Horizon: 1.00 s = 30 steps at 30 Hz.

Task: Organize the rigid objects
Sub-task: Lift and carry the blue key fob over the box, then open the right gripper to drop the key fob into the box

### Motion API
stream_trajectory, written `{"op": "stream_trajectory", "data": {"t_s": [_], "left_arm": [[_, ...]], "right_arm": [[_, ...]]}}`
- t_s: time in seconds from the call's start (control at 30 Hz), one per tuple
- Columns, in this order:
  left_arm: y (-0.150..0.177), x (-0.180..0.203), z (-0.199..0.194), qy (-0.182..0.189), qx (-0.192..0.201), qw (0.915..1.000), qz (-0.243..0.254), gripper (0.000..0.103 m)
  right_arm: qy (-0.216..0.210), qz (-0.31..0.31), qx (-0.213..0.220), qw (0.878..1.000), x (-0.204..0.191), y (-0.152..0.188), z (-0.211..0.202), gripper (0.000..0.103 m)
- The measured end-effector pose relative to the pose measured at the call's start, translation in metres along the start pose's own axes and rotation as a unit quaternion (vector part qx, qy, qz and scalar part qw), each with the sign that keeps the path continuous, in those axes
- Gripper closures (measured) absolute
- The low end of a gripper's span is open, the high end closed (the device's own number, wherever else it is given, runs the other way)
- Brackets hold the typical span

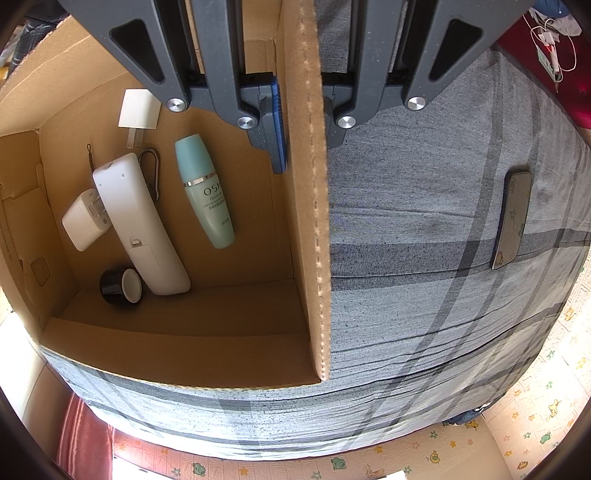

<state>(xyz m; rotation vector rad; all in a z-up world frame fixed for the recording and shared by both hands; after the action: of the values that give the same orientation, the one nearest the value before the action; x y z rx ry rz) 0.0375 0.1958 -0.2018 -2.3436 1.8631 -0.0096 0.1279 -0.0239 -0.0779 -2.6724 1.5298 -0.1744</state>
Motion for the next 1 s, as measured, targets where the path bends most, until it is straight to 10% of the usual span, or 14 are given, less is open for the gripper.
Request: {"op": "stream_trajectory", "data": {"t_s": [1.0], "left_arm": [[-0.001, -0.002, 0.000, 0.000, 0.001, 1.0000, -0.002, 0.090]], "right_arm": [[-0.008, -0.047, -0.049, 0.998, -0.098, -0.012, 0.100, 0.068]]}}
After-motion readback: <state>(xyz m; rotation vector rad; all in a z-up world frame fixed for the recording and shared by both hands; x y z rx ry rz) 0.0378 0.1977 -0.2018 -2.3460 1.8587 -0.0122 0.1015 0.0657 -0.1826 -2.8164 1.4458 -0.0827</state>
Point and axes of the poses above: each gripper's, at about its wrist camera, not at the fingertips, and z roughly the way its jaws point, x to its right, y to its underside, the point moved 1 cm from there along z, roughly the way its jaws point, and after that the axes turned 14 degrees about -x, right-handed, at the moved point
